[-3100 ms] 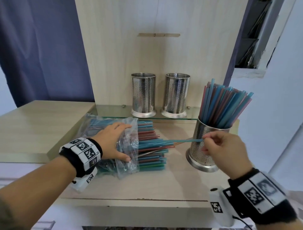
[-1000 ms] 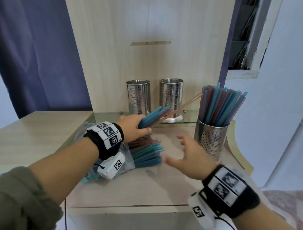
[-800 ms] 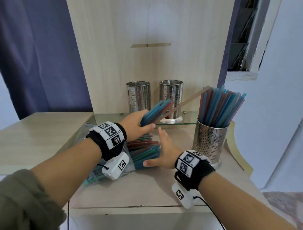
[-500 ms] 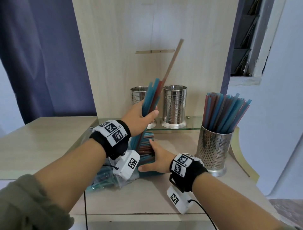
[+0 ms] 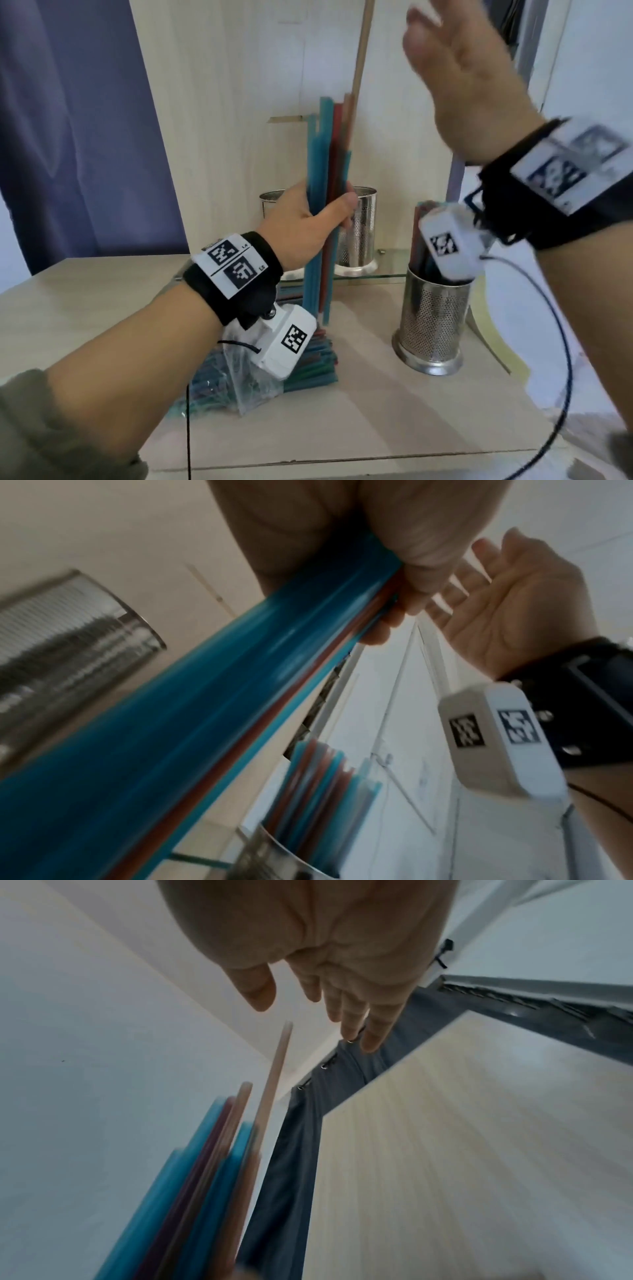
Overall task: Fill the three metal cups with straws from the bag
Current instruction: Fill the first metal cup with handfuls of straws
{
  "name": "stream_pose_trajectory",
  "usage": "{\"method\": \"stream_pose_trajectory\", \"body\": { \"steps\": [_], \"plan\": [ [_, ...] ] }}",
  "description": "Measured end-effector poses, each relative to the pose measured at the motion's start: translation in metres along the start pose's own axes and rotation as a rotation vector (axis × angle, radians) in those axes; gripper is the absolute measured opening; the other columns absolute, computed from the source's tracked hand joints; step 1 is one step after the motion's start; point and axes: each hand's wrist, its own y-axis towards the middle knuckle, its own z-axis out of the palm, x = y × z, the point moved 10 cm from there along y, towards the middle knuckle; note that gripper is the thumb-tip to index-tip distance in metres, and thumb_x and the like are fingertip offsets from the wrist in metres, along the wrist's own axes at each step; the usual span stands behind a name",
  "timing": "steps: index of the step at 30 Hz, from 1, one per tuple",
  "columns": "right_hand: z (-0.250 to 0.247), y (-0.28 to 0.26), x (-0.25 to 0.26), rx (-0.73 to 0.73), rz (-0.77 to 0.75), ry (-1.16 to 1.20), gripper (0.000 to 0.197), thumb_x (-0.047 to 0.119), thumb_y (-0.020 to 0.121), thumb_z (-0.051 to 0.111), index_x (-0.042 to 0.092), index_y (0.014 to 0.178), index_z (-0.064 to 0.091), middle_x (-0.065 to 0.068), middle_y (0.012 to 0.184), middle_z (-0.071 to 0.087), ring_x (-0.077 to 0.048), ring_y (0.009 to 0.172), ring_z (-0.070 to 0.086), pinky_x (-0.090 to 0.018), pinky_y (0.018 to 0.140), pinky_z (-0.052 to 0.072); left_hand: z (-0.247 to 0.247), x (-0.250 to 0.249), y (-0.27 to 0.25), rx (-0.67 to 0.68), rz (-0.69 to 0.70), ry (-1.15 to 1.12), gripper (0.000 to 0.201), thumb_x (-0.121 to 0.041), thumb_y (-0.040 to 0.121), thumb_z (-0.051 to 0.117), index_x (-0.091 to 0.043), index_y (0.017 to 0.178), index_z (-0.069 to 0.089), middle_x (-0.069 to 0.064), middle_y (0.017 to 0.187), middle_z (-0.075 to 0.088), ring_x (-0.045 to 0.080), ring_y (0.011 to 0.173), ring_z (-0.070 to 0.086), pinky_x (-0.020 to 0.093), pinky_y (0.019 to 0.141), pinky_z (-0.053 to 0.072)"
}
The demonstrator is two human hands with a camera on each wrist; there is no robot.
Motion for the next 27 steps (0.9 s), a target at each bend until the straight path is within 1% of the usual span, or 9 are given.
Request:
{"method": "stream_pose_trajectory", "body": {
  "steps": [1,3,9,13,16,19,21,24,27],
  "plan": [
    [-0.006,0.007,0.009,0.012,-0.053,-0.102,0.025,0.029,0.104,0.037,0.016,0.120,0.051,0.039,0.114,0.056,0.016,0.105,0.049,-0.006,0.095,0.034,0.011,-0.006,0.001,0.041,0.011,-0.016,0.010,-0.031,0.094,0.056,-0.026,0.087,0.059,-0.007,0.066,0.063,0.011,0.068,0.061,0.029,0.070,0.053],
    [-0.014,0.014,0.019,-0.016,-0.103,-0.295,0.028,0.022,0.105,0.034,0.009,0.101,0.058,0.034,0.076,0.052,0.018,0.074,0.046,0.001,0.074,0.029,0.033,-0.009,0.001,0.106,0.009,-0.045,0.011,-0.022,0.098,0.054,-0.018,0.088,0.059,-0.003,0.068,0.062,0.010,0.067,0.060,0.024,0.068,0.052],
    [0.006,-0.035,-0.026,0.187,0.143,-0.245,0.039,0.024,0.096,0.044,0.017,0.131,0.058,0.008,0.117,0.066,-0.004,0.110,0.061,-0.023,0.101,0.046,0.077,0.029,-0.022,0.121,-0.071,-0.099,0.016,-0.030,0.092,0.057,-0.016,0.083,0.059,-0.001,0.071,0.062,0.015,0.072,0.061,0.036,0.078,0.054],
    [0.035,-0.092,-0.056,0.438,0.295,-0.266,0.039,0.021,0.098,0.047,0.023,0.136,0.055,0.010,0.133,0.058,0.006,0.117,0.051,-0.017,0.103,0.039,0.087,0.040,-0.027,0.066,-0.111,-0.159,0.011,-0.015,0.097,0.055,-0.008,0.089,0.055,0.001,0.068,0.060,0.008,0.063,0.058,0.020,0.068,0.048],
    [0.033,-0.117,-0.078,0.396,0.450,-0.060,0.073,0.018,0.084,0.055,0.033,0.150,0.028,0.014,0.141,0.042,0.021,0.118,0.038,-0.013,0.101,0.033,0.088,0.053,-0.029,0.037,-0.164,-0.121,0.014,-0.025,0.094,0.061,-0.012,0.091,0.058,-0.004,0.073,0.064,0.009,0.070,0.062,0.022,0.074,0.050],
    [0.046,-0.170,-0.114,0.553,0.744,-0.041,0.108,0.039,0.064,0.071,0.036,0.152,0.009,0.000,0.150,0.034,-0.009,0.135,0.036,-0.036,0.110,0.038,0.080,0.076,-0.031,-0.019,-0.271,-0.102,0.045,-0.049,0.082,0.067,-0.012,0.109,0.062,-0.006,0.095,0.065,0.011,0.094,0.063,0.030,0.091,0.049],
    [0.068,-0.207,-0.123,0.717,0.802,-0.132,0.111,0.045,0.065,0.080,0.034,0.151,0.011,0.005,0.143,0.041,-0.009,0.130,0.041,-0.036,0.108,0.041,0.079,0.087,-0.034,-0.035,-0.346,-0.156,0.074,-0.064,0.066,0.069,-0.012,0.118,0.057,0.001,0.108,0.064,0.012,0.102,0.063,0.035,0.097,0.049],
    [0.093,-0.210,-0.120,0.477,0.711,0.009,0.096,0.052,0.061,0.082,0.028,0.141,0.033,0.012,0.126,0.057,-0.005,0.115,0.057,-0.035,0.100,0.050,0.087,0.087,-0.038,0.028,-0.389,-0.262,0.082,-0.061,0.061,0.073,-0.011,0.123,0.054,0.006,0.113,0.062,0.017,0.105,0.064,0.044,0.100,0.049],
    [0.100,-0.204,-0.122,0.241,0.658,0.210,0.058,0.023,0.071,0.078,0.019,0.123,0.053,0.000,0.112,0.068,-0.013,0.104,0.066,-0.037,0.092,0.054,0.093,0.082,-0.042,0.082,-0.403,-0.310,0.079,-0.058,0.059,0.074,-0.017,0.125,0.055,0.012,0.121,0.062,0.016,0.107,0.064,0.042,0.101,0.048]
  ]
}}
